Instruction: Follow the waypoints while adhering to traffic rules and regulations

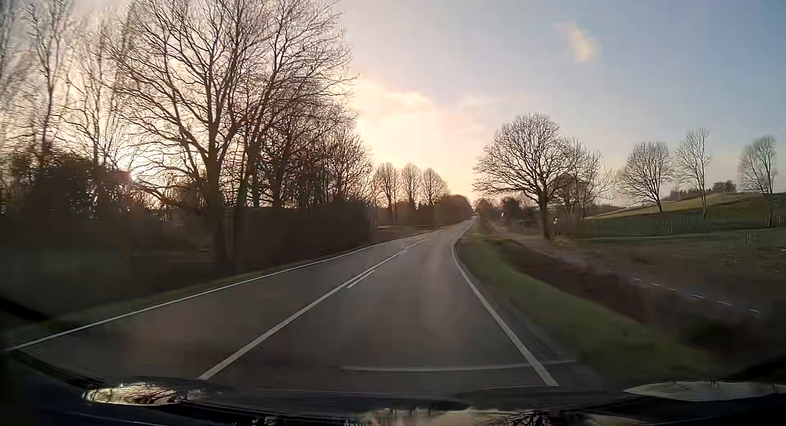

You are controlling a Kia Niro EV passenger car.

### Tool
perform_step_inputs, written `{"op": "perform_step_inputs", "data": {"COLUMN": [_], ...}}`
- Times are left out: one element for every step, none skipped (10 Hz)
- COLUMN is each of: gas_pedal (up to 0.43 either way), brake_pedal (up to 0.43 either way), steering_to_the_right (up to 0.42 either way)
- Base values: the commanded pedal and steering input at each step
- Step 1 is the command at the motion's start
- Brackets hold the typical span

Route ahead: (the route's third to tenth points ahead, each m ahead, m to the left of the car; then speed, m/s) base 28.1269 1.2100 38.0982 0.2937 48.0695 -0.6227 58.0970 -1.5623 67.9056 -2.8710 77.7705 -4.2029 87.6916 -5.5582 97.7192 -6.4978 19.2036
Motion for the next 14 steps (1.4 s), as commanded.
{"op": "perform_step_inputs", "data": {"gas_pedal": [0.260,0.260,0.260,0.260,0.260,0.260,0.260,0.260,0.260,0.260,0.260,0.260,0.260,0.260], "brake_pedal": [0.000,0.000,0.000,0.000,0.000,0.000,0.000,0.000,0.000,0.000,0.000,0.000,0.000,0.000], "steering_to_the_right": [0.012,0.014,0.014,0.014,0.014,0.014,0.014,0.014,0.014,0.014,0.015,0.015,0.015,0.015]}}
